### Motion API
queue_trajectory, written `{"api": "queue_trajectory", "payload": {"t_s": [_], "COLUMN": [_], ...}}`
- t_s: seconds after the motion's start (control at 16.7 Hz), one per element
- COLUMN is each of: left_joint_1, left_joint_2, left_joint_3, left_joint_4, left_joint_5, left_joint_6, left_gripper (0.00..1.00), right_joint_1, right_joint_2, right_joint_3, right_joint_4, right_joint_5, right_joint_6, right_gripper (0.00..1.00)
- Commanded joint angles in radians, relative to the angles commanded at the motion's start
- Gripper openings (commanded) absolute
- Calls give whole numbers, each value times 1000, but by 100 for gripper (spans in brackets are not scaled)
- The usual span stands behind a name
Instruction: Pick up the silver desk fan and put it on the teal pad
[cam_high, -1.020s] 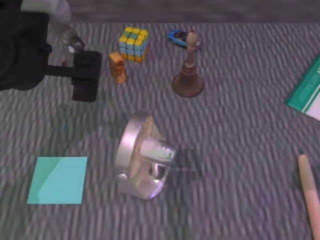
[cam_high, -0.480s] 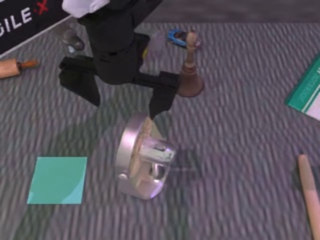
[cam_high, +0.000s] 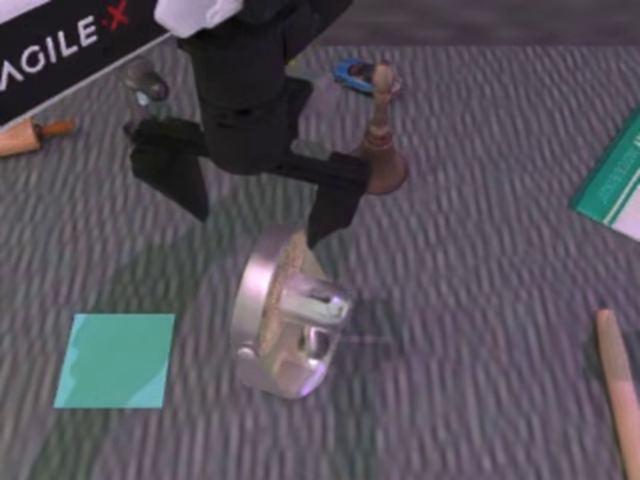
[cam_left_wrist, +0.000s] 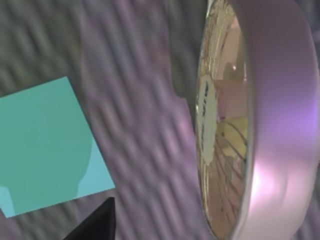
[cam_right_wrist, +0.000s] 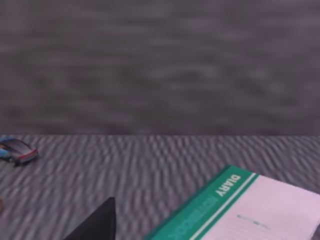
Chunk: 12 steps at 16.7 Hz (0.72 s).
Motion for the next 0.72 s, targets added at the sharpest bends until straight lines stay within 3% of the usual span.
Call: {"api": "queue_trajectory", "payload": {"t_s": [0.42,0.72], "left_joint_1": [-2,-3], "left_joint_2": [1,1], "left_joint_3": [-180,-193], "left_joint_4": [179,192], "left_joint_5": [0,0], "left_joint_6": [1,0], "left_gripper": [100,100], "right_joint_1": [0,0], "right_joint_2": [0,0], "right_joint_3": [0,0], "right_joint_4": [0,0], "right_joint_5": [0,0], "right_joint_6": [0,0], "right_gripper": [100,100]}}
